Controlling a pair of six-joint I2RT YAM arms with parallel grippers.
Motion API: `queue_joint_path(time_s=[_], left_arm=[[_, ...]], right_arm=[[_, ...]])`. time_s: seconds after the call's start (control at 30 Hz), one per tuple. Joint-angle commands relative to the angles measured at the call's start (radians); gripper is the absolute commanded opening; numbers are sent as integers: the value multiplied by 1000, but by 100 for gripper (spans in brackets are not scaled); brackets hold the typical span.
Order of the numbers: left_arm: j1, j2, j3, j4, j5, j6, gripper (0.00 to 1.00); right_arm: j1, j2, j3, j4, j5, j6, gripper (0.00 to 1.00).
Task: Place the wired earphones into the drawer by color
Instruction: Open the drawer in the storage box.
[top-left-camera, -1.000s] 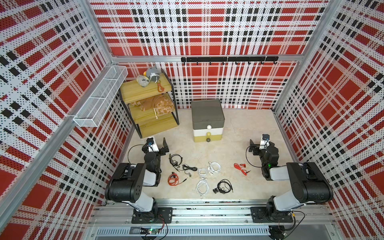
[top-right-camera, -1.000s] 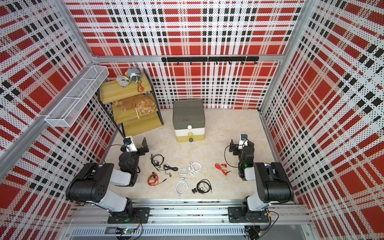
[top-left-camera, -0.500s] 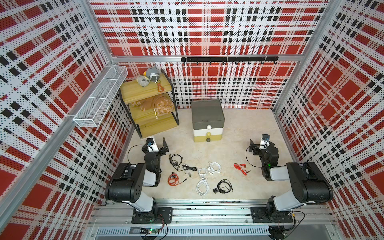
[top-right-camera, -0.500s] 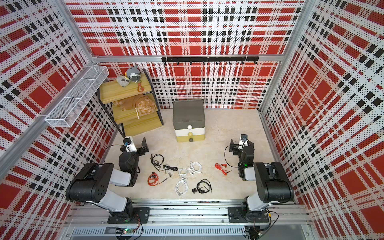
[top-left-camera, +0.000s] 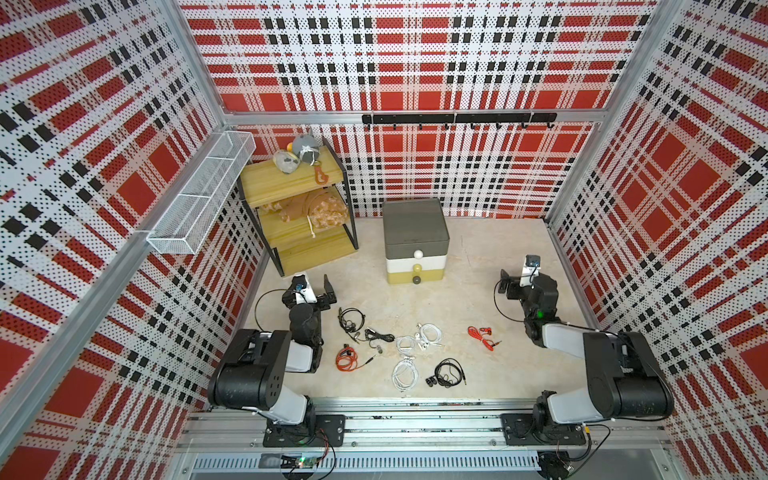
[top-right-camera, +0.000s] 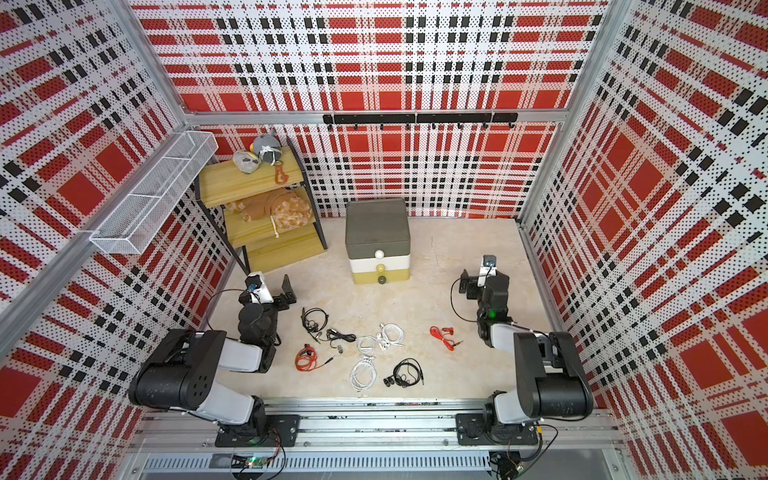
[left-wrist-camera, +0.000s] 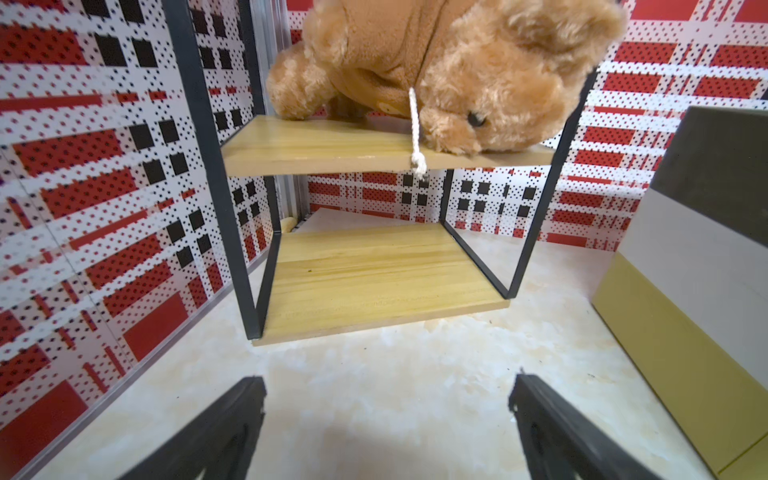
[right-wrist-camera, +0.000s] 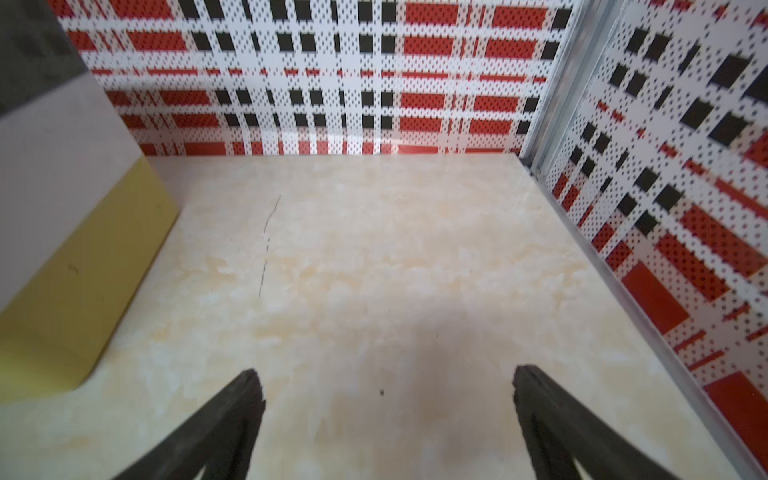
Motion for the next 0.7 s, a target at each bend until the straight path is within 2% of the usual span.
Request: queue_joint_path(time_s=[0.0, 0.1, 0.2, 0.3, 0.37, 0.47, 0.5, 0.57, 0.67], left_arm=[[-54, -101, 68, -144, -110, 49, 99], [-60, -179, 83, -232, -78, 14, 99], [-18, -261, 92, -327, -70, -184, 99], [69, -324, 87, -380, 63, -387, 99], [108, -339, 87, -395, 139, -469, 99], [122, -336, 109, -398, 308, -470, 99], [111, -330, 114, -396, 332, -477, 99], [68, -309, 119, -389, 338, -477, 99], [-13, -253, 140, -389, 336, -457, 99]], right_arm=[[5, -52, 35, -205, -21, 56, 100], [5, -88, 43, -228, -95, 84, 100], [6, -141, 65, -280, -182, 102, 100], [7, -202, 55, -277, -259, 135, 100], [10, -236, 63, -291, -323, 146, 100], [11, -259, 105, -363, -379, 235, 100], [17, -260, 118, -383, -404, 262, 100], [59, -264, 135, -401, -407, 303, 100], [206, -255, 177, -448, -314, 290, 100]])
